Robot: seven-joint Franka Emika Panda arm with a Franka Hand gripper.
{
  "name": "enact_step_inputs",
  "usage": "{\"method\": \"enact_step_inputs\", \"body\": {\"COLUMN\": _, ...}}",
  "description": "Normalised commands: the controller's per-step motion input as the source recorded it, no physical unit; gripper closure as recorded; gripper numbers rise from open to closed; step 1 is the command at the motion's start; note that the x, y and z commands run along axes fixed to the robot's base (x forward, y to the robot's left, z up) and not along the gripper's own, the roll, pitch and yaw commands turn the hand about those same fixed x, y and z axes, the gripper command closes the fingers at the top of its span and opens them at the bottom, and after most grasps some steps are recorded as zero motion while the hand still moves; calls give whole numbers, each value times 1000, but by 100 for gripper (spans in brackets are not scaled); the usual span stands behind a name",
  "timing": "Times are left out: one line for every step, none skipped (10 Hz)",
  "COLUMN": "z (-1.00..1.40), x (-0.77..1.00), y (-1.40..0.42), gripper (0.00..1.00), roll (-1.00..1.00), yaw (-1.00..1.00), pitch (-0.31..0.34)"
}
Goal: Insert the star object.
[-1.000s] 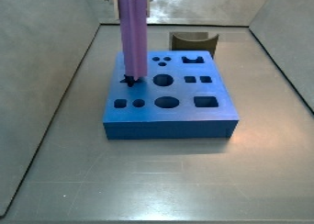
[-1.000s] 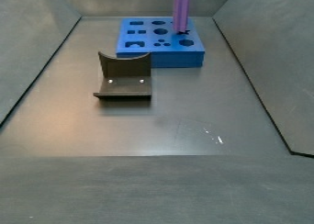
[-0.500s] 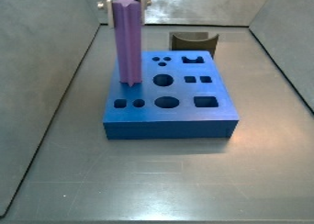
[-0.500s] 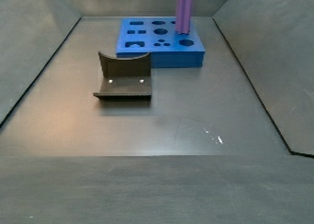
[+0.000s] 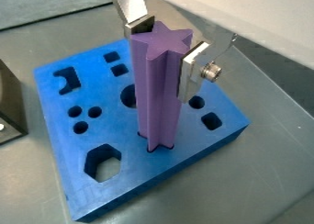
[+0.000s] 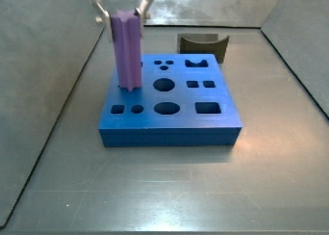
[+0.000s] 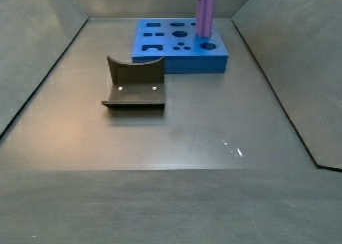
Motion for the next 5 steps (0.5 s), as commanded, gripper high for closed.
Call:
{"method": "enact_step_inputs", "body": {"z": -826, "x": 197, "y": 91, "gripper": 100, "roll": -100, "yaw": -131, "pitch": 0}}
{"method": "enact_step_inputs", "body": {"z": -814, "x": 34, "y": 34, "gripper": 100, "roll": 86, "yaw": 0, "pitch": 43}}
{"method": "enact_step_inputs", "body": {"z": -371, "x": 0, "y": 0, "gripper": 100, "roll": -99, "yaw": -86, "pitch": -10}}
{"method": "enact_step_inputs", "body": {"z": -74, "x": 0, "y": 11, "gripper": 100, "roll": -84, "yaw": 0, "pitch": -27}}
{"method": "enact_step_inputs", "body": {"z": 0, "x": 0, "y": 0, "gripper": 100, "roll": -11, "yaw": 0, "pitch": 0}}
